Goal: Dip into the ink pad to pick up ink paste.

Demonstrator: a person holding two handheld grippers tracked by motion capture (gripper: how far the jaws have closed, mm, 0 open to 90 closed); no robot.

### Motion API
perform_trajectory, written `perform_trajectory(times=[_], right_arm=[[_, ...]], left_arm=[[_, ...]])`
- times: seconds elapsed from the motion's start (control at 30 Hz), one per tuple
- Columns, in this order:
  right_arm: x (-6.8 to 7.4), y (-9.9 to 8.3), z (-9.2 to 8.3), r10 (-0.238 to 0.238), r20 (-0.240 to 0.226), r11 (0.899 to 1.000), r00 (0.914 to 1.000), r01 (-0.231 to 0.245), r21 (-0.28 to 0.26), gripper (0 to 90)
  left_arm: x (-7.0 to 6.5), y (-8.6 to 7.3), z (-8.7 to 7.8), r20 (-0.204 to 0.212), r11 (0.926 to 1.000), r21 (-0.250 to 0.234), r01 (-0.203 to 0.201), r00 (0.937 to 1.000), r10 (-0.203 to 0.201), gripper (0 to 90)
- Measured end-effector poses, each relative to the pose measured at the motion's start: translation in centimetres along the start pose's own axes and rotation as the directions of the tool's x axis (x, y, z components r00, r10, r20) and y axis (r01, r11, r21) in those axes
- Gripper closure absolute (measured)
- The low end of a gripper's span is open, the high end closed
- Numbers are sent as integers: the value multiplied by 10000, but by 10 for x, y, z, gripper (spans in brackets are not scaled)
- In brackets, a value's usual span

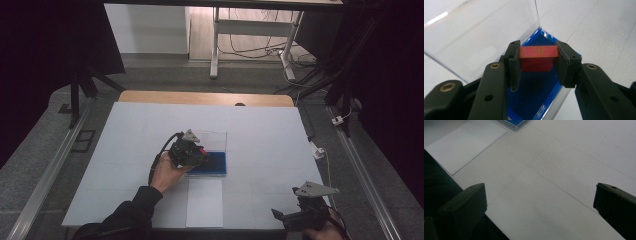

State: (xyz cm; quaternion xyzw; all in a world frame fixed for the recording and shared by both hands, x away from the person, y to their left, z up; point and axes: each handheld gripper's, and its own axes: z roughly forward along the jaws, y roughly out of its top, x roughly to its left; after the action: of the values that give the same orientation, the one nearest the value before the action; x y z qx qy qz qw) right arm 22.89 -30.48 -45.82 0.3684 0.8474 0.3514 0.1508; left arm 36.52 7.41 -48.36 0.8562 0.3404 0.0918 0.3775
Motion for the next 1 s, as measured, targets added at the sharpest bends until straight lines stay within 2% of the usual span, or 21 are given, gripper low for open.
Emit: perform_trajectory(times=[0.13,0.33,0.8,1.0], right_arm=[[0,0,0,-11,-3,10000,10000,11,-19,0],[0,0,0,-52,-11,10000,10000,52,-15,0],[1,0,0,-98,12,10000,10000,98,21,0],[1,0,0,-133,4,9999,9999,133,41,0]], left_arm=[[-3,-2,5,-240,9990,394,-206,9995,215,584],[-4,-7,13,-345,9974,678,-245,9990,269,584],[-7,-9,15,-547,9969,712,-321,9979,361,586],[-14,-9,16,-918,9952,791,-579,9937,651,587]])
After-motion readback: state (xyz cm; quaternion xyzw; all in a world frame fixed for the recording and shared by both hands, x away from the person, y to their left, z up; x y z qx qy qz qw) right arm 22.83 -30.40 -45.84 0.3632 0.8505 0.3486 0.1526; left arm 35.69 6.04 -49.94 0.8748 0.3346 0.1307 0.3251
